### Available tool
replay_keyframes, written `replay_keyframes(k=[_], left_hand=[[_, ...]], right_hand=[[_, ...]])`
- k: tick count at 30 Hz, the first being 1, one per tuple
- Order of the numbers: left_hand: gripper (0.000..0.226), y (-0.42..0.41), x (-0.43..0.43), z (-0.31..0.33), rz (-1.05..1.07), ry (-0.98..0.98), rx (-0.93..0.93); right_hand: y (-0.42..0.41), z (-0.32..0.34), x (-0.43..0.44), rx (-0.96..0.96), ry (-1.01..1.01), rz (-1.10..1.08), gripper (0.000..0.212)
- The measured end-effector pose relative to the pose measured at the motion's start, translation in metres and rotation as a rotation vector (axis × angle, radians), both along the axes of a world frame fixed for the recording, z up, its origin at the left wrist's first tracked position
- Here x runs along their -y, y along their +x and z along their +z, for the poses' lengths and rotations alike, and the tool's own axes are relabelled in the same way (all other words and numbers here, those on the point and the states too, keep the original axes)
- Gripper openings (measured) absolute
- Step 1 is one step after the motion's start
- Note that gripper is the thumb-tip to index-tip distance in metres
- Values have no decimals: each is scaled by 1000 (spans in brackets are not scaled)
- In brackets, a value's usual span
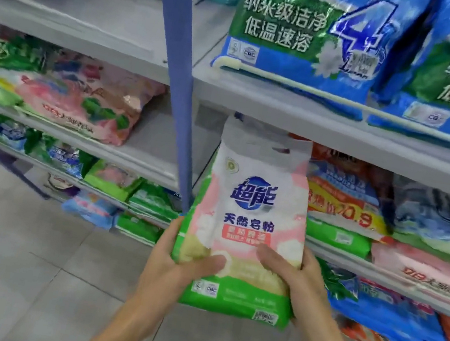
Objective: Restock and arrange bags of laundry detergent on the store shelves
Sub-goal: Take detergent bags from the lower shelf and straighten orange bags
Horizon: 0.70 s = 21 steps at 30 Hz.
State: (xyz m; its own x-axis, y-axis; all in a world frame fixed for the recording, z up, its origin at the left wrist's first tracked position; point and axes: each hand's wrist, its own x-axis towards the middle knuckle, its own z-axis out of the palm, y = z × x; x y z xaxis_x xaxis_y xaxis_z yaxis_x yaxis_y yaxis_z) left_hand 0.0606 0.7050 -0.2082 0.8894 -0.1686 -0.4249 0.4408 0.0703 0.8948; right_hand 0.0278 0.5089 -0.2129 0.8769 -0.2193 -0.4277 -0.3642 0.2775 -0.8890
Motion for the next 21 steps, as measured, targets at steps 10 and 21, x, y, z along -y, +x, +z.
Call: replay_keyframes(k=[10,21], left_hand=[[42,121,46,-18,47,581,553],[53,152,84,-55,-73,1016,696]], right_hand=[[124,-30,13,204,-223,-145,32],[226,-49,-4,192,-354,-157,19]])
